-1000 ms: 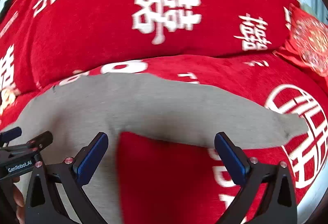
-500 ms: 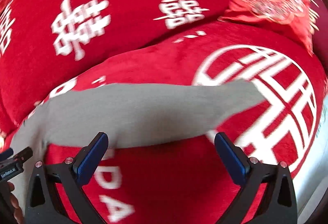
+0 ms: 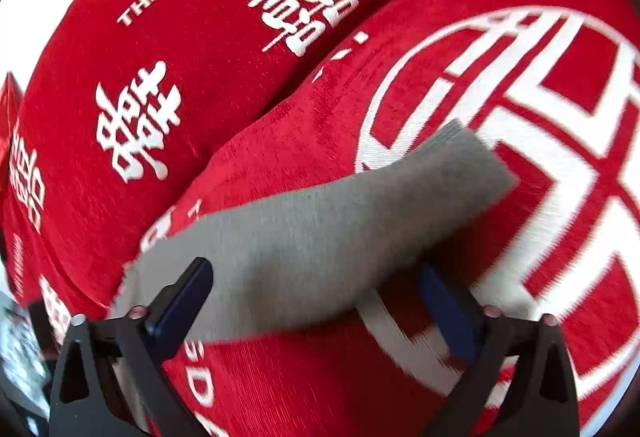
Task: Fold small clothes
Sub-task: 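Grasp the sweater sleeve cuff with the right tool and lift it, then carry the sleeve with the right tool across the sweater back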
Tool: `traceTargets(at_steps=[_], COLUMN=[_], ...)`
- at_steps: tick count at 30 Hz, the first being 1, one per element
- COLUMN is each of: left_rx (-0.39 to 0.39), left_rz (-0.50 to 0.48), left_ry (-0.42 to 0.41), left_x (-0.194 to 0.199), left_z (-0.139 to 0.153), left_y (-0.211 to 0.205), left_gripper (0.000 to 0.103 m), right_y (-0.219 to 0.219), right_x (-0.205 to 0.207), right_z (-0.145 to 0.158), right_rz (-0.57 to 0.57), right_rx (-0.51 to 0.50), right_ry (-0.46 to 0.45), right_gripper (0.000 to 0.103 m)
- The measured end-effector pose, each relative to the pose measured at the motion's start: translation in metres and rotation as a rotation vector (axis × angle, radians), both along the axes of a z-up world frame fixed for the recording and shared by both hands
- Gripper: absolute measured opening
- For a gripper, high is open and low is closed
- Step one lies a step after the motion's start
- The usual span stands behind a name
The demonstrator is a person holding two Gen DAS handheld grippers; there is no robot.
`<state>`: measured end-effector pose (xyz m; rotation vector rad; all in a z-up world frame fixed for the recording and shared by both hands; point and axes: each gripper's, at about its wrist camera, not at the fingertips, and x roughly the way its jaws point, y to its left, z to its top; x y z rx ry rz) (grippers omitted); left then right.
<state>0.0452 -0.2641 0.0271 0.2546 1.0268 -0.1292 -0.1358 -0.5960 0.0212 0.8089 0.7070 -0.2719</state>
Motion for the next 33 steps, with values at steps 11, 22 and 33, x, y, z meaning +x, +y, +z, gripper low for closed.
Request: traceTargets(at_steps=[11, 22, 33], left_rx=[-0.043, -0.061, -0.084], left_rz=[0.05, 0.018, -0.002], left_ry=[0.02, 0.082, 0.091], left_x=[0.026, 0.039, 0.04], left_z=[0.001, -0.013, -0.015], left_y=[0.013, 0.0, 0.005], left_gripper=[0.103, 0.103, 0.103], right_y=[-0.024, -0.016, -0.036], right_x=[0.008, 0.012, 0.008], right_z=[0.001, 0.017, 0.001], right_rz=[-0.017, -0.007, -0.053], right_rx=[-0.029, -0.186, -0.095], right_ry=[-0.059, 0.027, 0.056], right_gripper=[0.005, 0.006, 0.007])
